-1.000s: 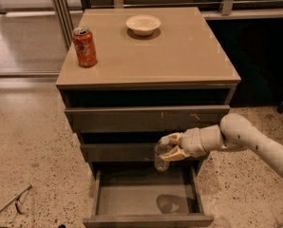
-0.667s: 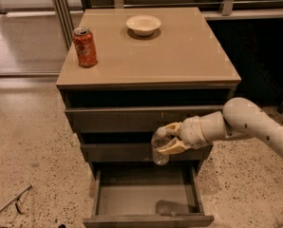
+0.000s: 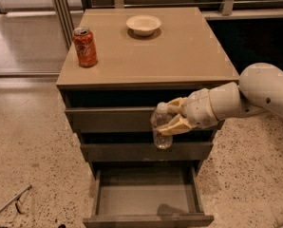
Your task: Pick water bottle from bottom drawer and place on counter
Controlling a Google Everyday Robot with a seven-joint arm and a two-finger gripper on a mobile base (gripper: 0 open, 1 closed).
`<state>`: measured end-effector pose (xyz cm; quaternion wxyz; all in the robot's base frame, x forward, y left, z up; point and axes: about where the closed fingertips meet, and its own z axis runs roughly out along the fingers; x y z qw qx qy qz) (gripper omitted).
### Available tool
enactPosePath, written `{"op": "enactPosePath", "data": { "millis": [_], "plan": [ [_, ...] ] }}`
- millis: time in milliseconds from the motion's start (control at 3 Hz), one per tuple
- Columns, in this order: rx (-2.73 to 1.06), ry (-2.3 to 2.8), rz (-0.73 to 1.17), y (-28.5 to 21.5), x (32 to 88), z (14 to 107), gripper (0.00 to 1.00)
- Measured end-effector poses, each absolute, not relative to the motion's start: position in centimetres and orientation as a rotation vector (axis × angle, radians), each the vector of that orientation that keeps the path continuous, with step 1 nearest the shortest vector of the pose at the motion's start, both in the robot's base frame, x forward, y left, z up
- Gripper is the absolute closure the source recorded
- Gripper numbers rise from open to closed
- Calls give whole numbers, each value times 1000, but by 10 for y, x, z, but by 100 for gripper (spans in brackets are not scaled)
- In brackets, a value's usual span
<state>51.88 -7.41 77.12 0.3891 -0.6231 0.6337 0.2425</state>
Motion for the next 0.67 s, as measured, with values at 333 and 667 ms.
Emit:
{"op": "enactPosePath", "data": {
  "millis": [333,667],
  "plan": [
    [-1578,1617,636,-74,520,784,100],
    [-1527,1647,667,-82,526,846,100]
  ]
}}
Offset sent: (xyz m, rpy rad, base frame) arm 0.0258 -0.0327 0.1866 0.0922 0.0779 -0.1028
